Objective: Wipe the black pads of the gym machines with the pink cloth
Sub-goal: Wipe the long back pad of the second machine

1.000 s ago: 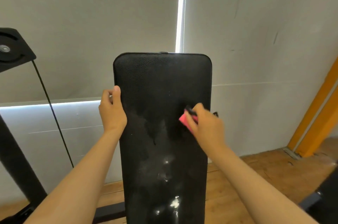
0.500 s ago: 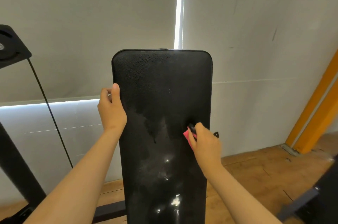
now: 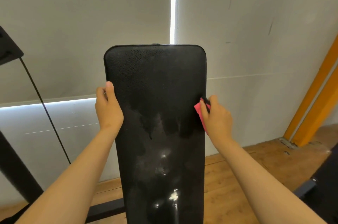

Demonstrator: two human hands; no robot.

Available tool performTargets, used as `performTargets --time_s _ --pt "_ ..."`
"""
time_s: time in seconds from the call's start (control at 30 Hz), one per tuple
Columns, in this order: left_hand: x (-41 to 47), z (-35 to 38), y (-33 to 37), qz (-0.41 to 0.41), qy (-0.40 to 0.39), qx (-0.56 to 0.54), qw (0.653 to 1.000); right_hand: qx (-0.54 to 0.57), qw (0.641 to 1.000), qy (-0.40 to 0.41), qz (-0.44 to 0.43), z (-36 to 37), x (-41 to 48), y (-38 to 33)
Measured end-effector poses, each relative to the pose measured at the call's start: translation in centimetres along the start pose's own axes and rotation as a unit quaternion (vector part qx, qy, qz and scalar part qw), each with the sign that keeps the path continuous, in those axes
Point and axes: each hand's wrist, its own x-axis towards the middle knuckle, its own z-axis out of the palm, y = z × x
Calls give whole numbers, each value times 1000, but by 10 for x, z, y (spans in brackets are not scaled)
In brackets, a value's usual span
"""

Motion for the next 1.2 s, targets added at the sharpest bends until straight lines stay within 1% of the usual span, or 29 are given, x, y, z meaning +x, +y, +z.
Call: performTargets --time_s 0.1,0.23,0.37,0.43,0.53,0.6,0.67,0.73,0.83,0.9,1.0,1.03,1.13,1.2 --pt "-1 2 1 0 5 18 1000 -8 1000 -14 14 14 -18 5" --pt "-3 3 4 0 12 29 1000 -25 997 -59 40 27 -46 13" --pt "-7 3 11 -10 -1 24 1000 -61 984 -159 48 31 -75 23" --pt "-8 2 12 -15 -8 17 1000 -71 981 -178 35 27 -79 27" --pt "-9 3 8 -8 -6 8 1000 -34 989 -136 39 9 -64 24" --pt "-9 4 6 -1 8 16 1000 19 996 -75 39 -8 -45 16" --pt "-9 6 5 6 21 29 999 47 999 -13 2 -19 -24 -1" --pt "-9 6 4 7 27 36 999 48 998 12 -43 -16 -10 -23" --pt "-8 6 3 1 23 26 999 11 996 -3 -92 4 -8 -45" --pt "-7 6 2 -6 18 17 1000 -16 995 -7 -93 19 -16 -45" --pt "-5 5 0 -6 19 12 1000 -84 990 -45 -101 36 -37 -34" --pt "-5 5 -1 -7 18 12 1000 -92 988 -44 -114 39 -45 -30" --pt "-6 6 0 -5 20 12 1000 -106 986 -70 -112 40 -59 -22" --pt "-6 5 0 -4 25 19 999 -76 988 -74 -116 32 -54 -20"
